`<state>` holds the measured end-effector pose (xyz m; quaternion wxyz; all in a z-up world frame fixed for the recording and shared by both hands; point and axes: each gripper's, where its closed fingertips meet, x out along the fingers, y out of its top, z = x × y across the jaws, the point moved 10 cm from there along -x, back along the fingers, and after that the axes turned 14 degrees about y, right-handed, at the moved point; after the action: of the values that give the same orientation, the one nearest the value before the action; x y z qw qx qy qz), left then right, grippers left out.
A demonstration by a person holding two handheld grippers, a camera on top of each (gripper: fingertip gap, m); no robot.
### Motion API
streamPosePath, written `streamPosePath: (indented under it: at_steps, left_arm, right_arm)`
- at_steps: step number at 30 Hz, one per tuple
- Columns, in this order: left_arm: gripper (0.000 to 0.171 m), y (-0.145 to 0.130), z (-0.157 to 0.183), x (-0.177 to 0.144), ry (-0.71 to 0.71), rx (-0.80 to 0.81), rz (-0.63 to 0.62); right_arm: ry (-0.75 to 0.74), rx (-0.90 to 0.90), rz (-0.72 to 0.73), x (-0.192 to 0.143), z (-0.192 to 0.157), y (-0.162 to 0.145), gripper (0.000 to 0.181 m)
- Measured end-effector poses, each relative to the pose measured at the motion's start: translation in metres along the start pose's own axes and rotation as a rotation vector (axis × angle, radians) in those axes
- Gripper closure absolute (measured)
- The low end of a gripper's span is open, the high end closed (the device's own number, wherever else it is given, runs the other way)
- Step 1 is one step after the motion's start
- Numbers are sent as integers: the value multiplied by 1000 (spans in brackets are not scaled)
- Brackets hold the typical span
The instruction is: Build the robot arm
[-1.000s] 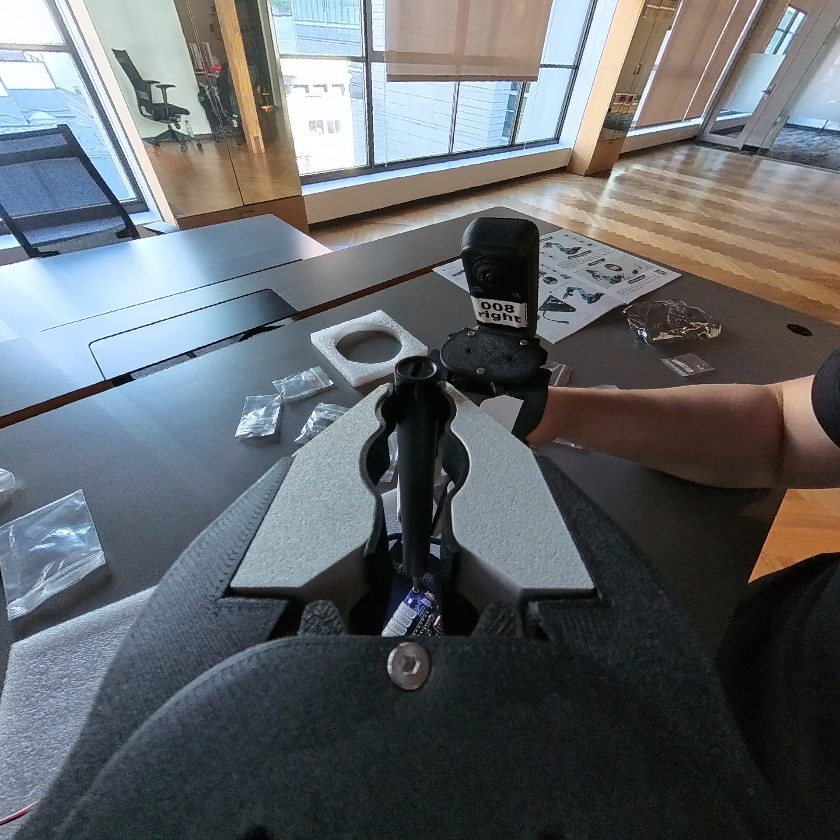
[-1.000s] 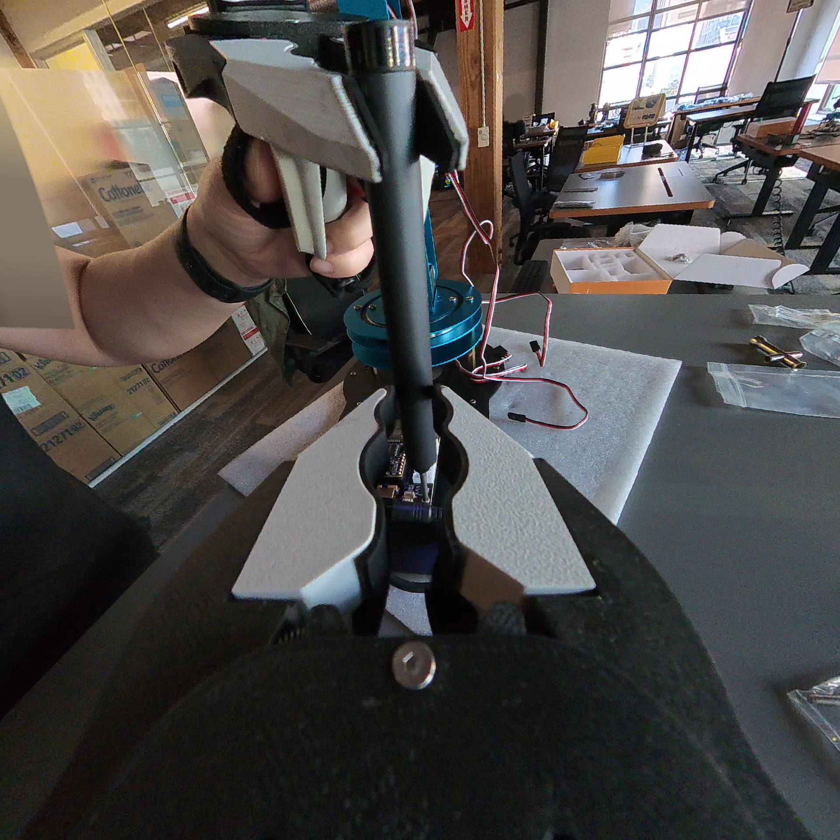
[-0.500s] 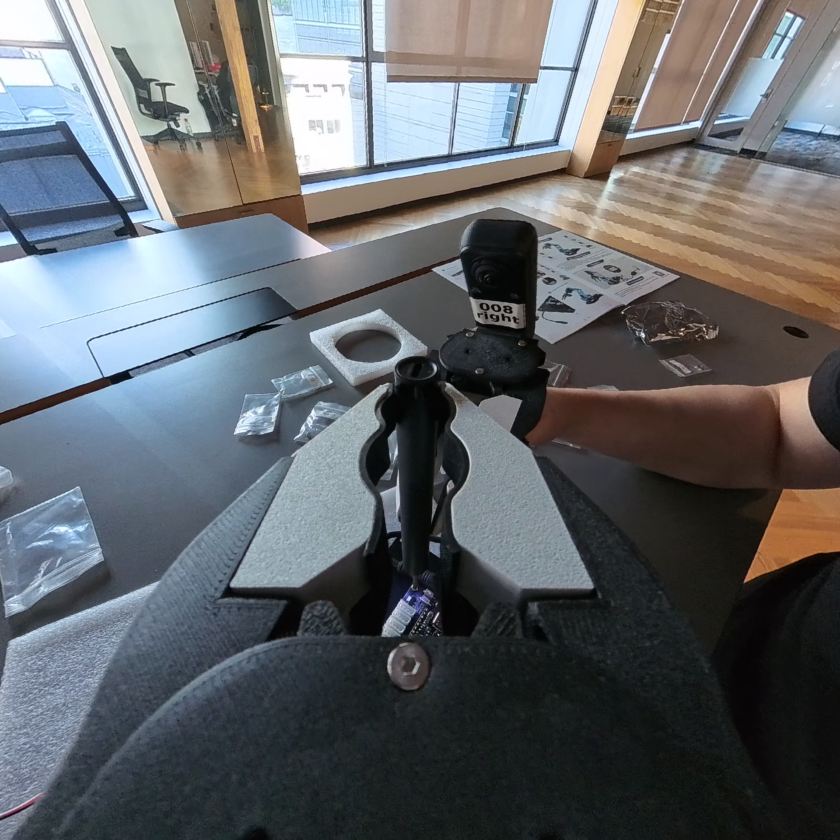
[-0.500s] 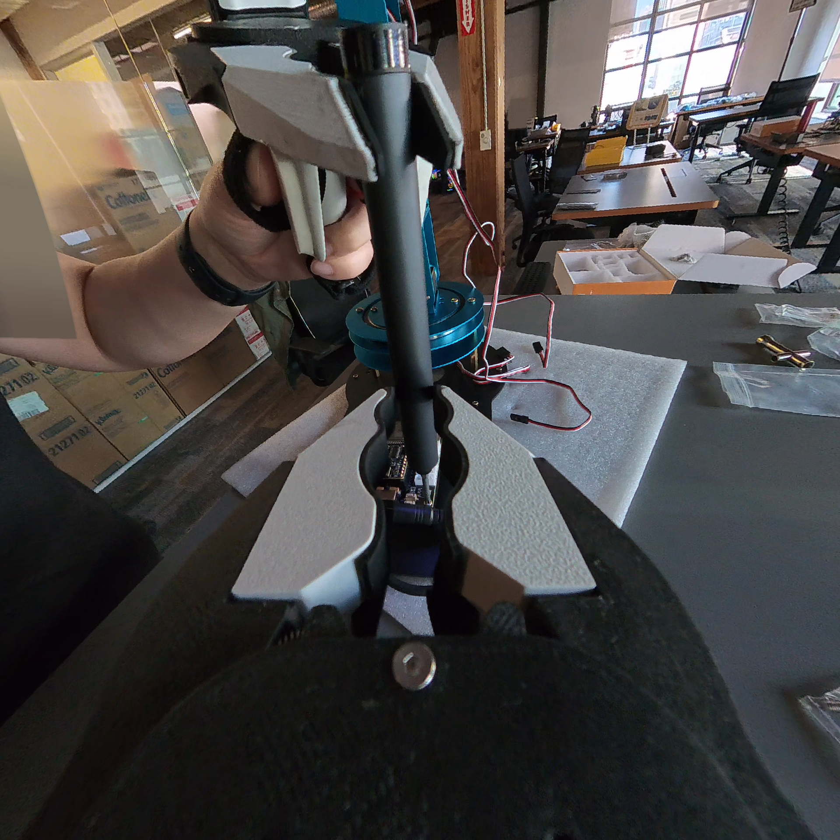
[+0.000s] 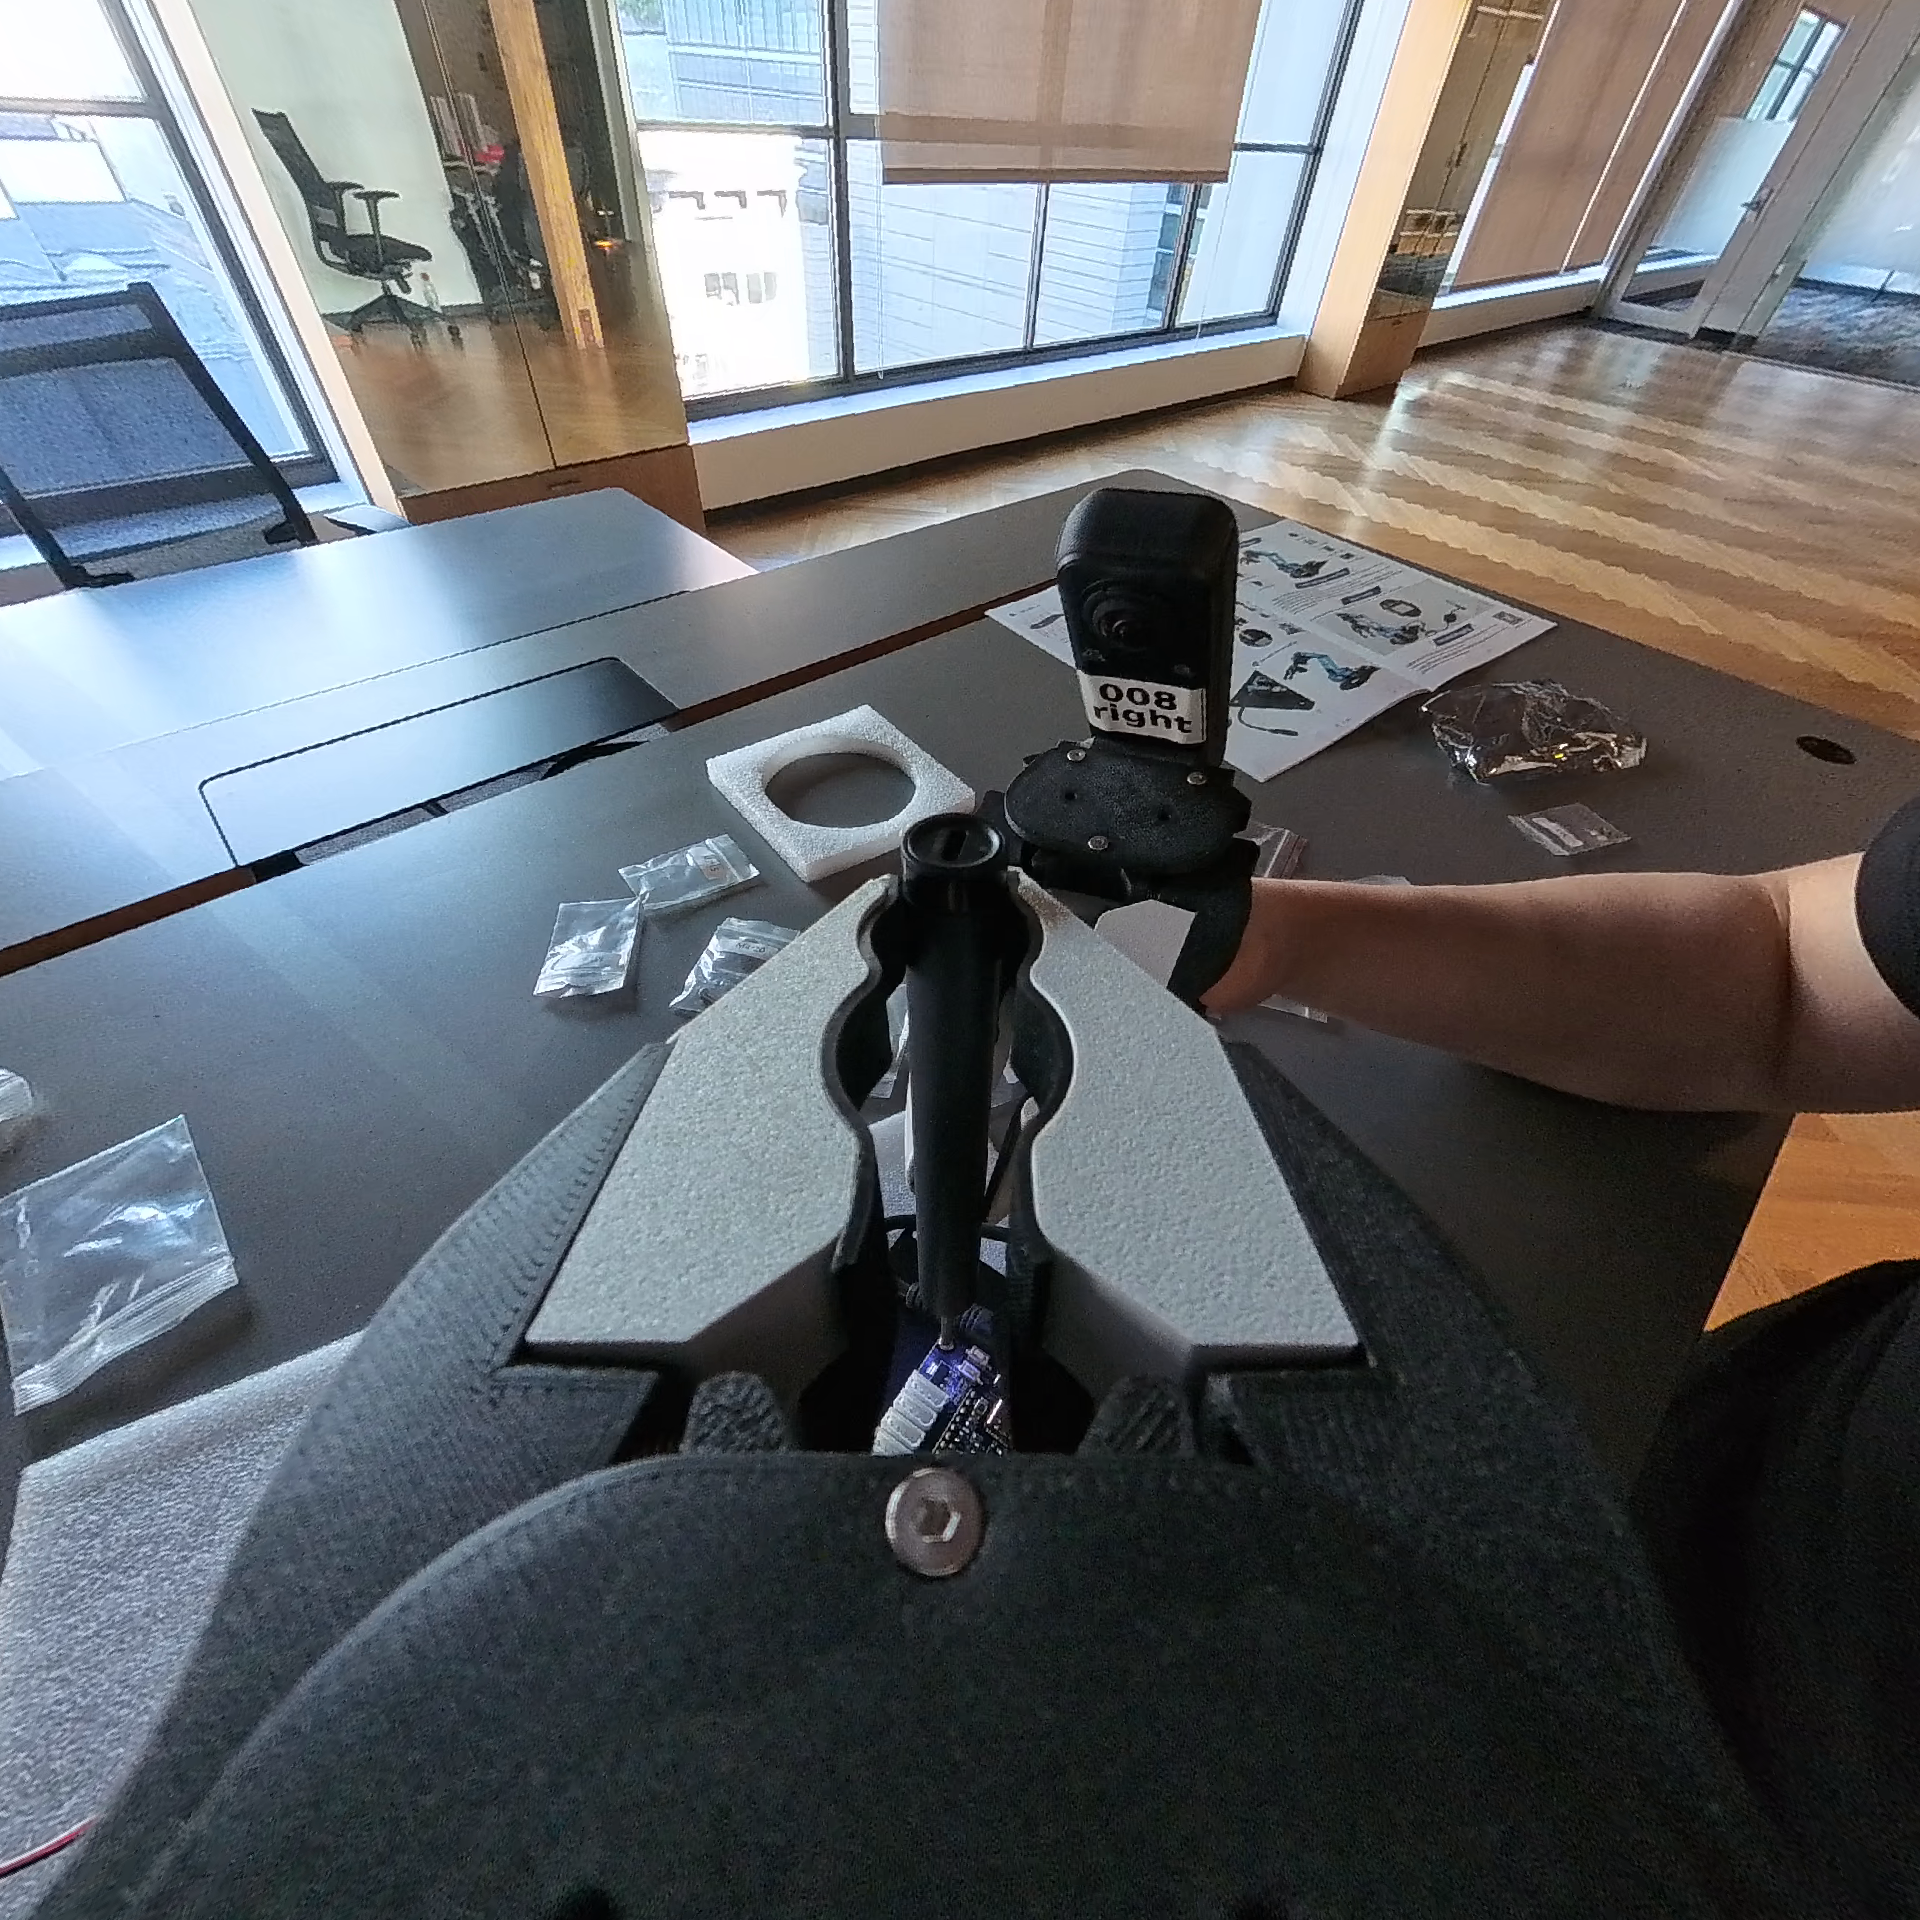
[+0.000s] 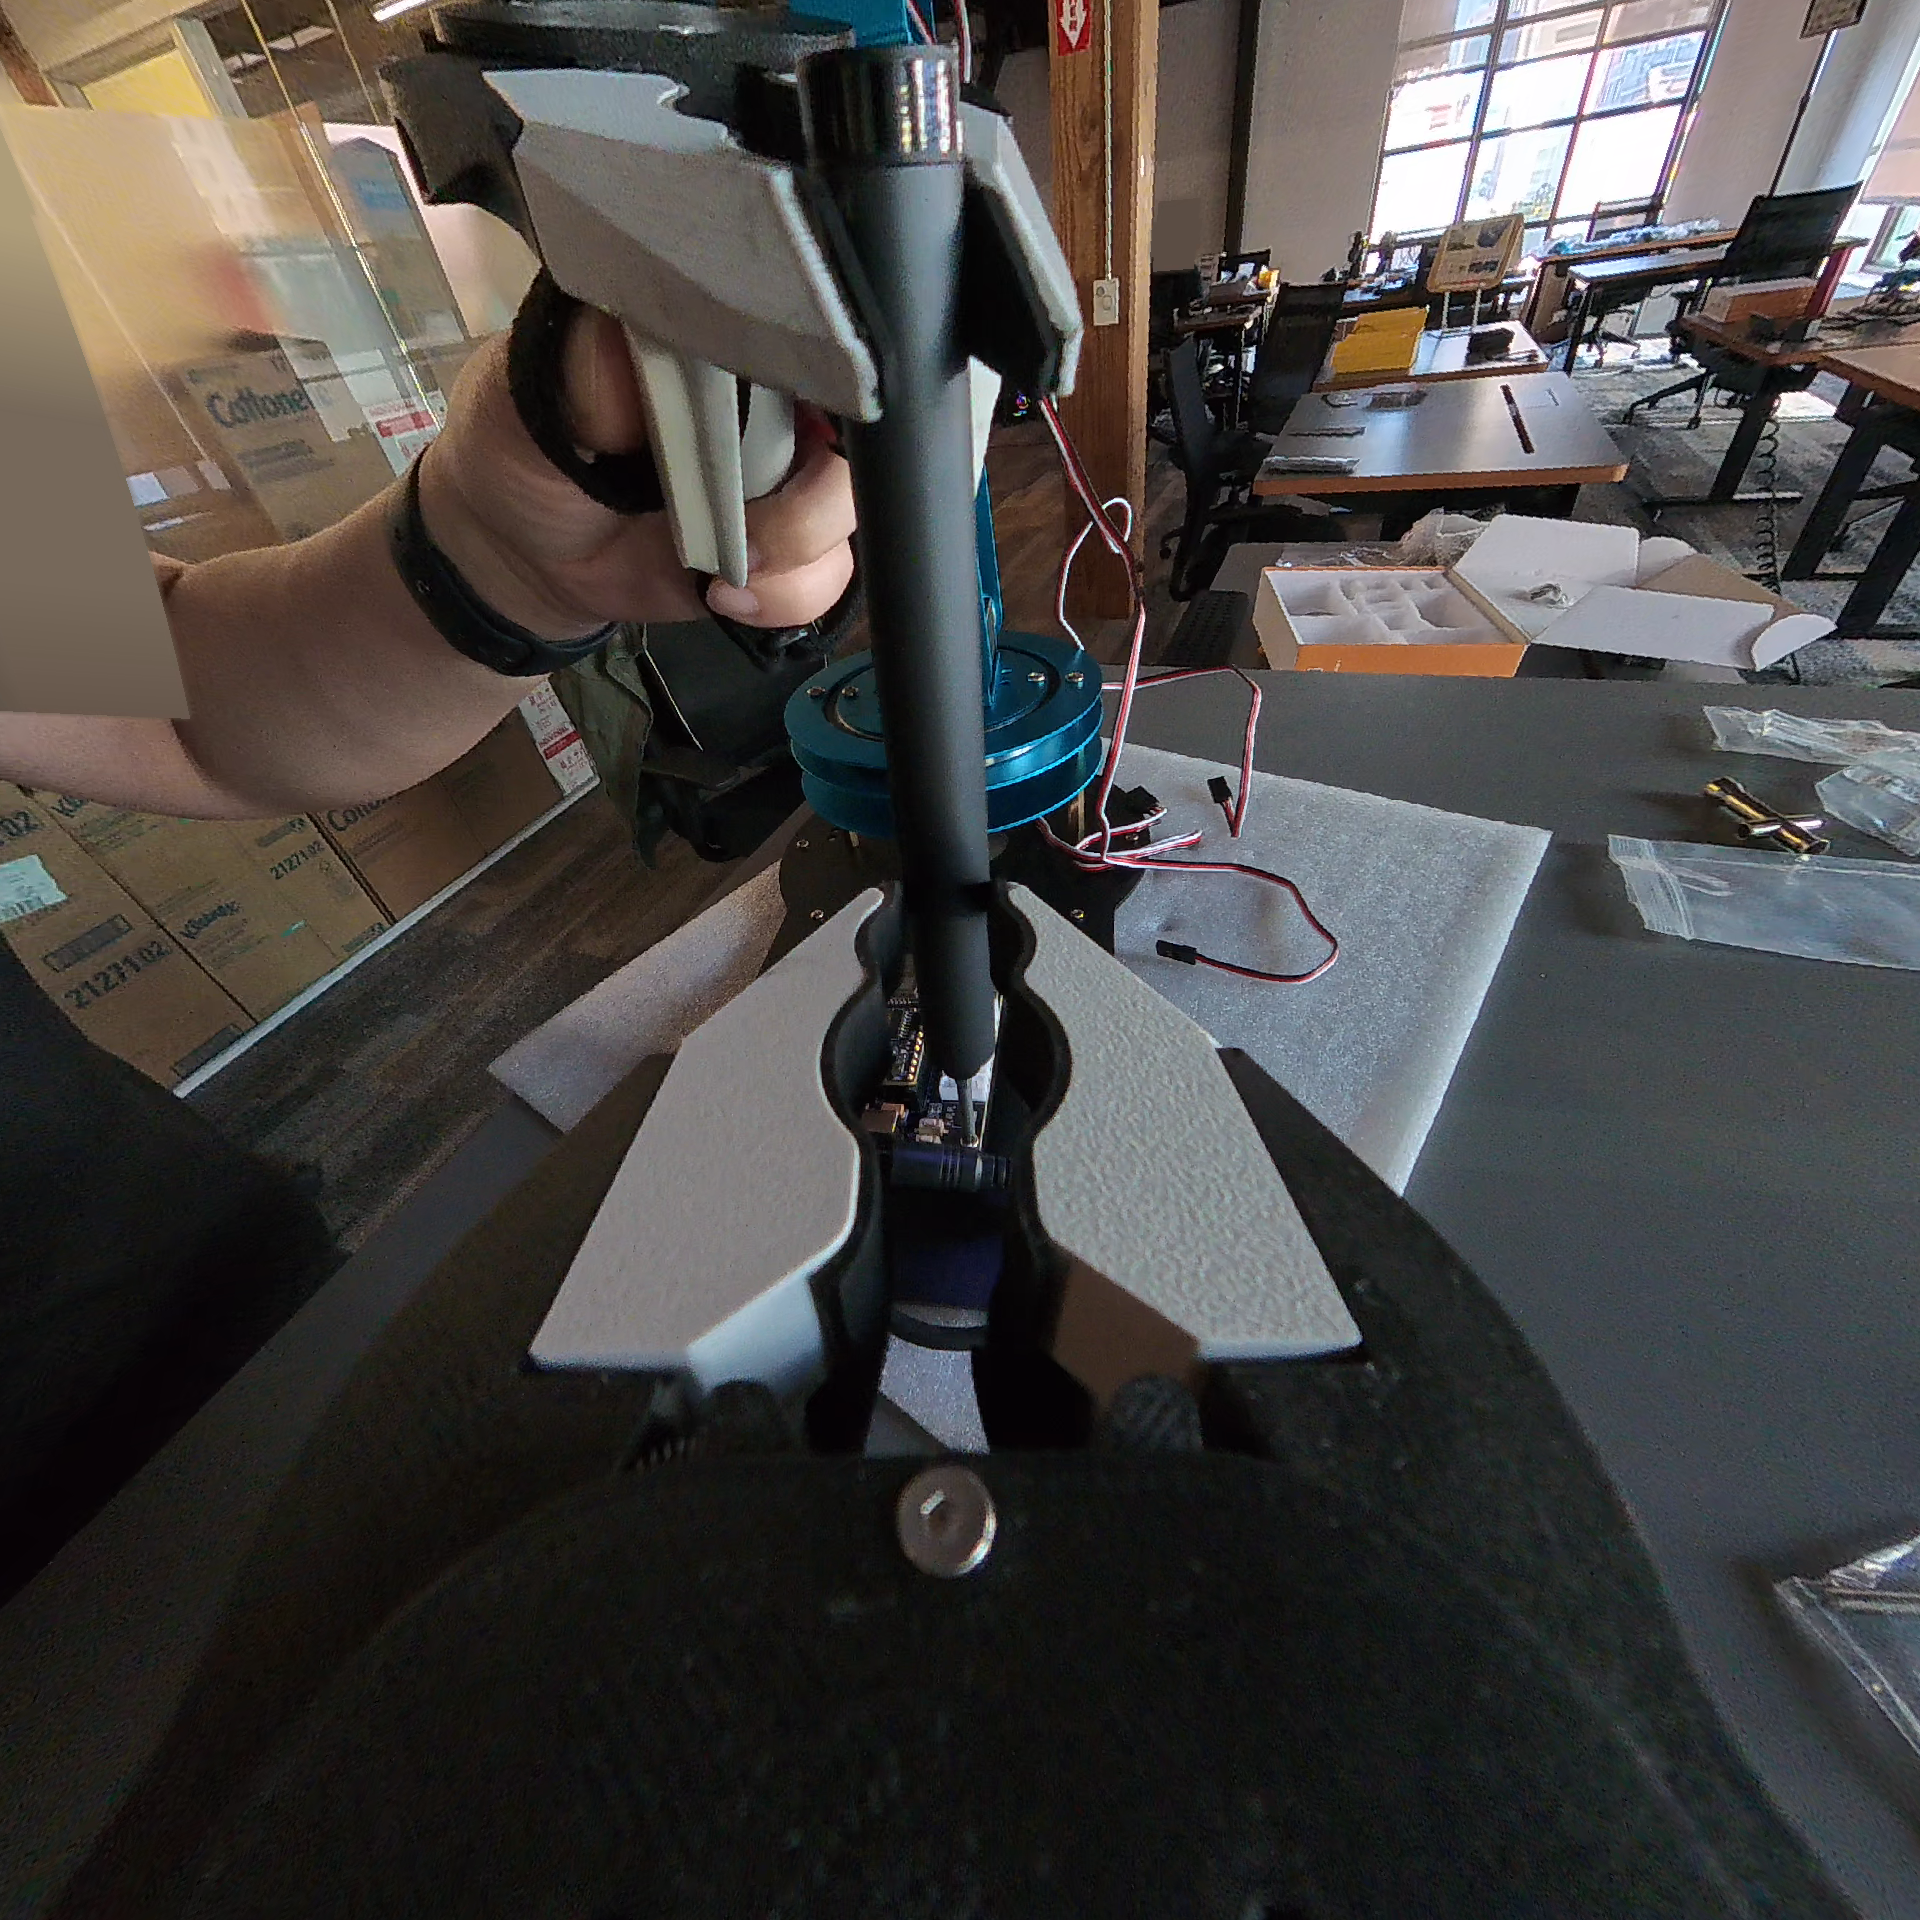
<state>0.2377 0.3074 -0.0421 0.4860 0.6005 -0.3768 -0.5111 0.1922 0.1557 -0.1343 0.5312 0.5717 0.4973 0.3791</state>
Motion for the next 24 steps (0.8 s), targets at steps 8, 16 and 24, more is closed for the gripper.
streamPosePath:
  at_steps: [8, 16, 24]
  left_arm:
    - [155, 0, 0, -1, 1, 0, 0]
    - [155, 0, -1, -1, 17, -15, 2]
    - [155, 34, 1, -29, 98, 74, 94]
  right_arm:
    - [-3, -14, 2, 0, -1, 0, 165]
    - [2, -1, 13, 1, 0, -1, 165]
    - [-9, -66, 92, 11, -5, 33, 165]
